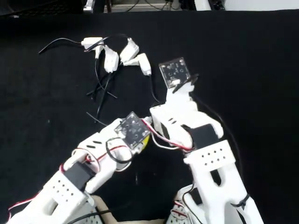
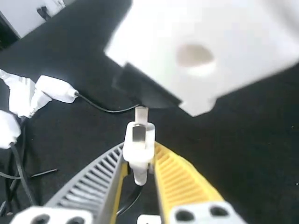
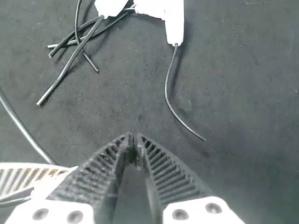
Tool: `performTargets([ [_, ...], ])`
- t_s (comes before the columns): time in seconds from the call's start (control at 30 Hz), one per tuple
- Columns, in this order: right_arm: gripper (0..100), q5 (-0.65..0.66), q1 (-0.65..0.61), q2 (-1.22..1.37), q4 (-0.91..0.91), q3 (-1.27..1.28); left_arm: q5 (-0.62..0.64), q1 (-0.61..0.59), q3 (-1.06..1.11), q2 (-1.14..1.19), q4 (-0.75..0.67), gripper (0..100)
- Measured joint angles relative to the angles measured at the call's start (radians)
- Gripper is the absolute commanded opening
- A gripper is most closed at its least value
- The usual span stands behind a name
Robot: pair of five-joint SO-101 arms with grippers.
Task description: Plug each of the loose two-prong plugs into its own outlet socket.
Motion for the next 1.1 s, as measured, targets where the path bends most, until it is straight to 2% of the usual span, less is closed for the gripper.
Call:
performTargets([
  [0.23, 1.2, 0.029, -0.031, -0.011, -0.002, 0.032, 0.003, -0.002, 0.002, -0.069, 0.078, 3],
  [0.47, 1.2, 0.032, -0.021, -0.009, 0.002, 0.034, 0.005, -0.002, 0.000, -0.081, 0.089, 3],
  [0.67, 1.2, 0.097, -0.020, -0.015, 0.041, 0.032, 0.006, -0.003, 0.000, -0.091, 0.107, 3],
  [0.97, 1.2, 0.104, -0.020, -0.258, 0.163, -0.012, 0.006, -0.003, -0.002, -0.091, 0.089, 3],
  [1.1, 1.2, 0.135, -0.109, -0.341, 0.186, -0.012, 0.006, -0.003, -0.002, -0.091, 0.089, 3],
])
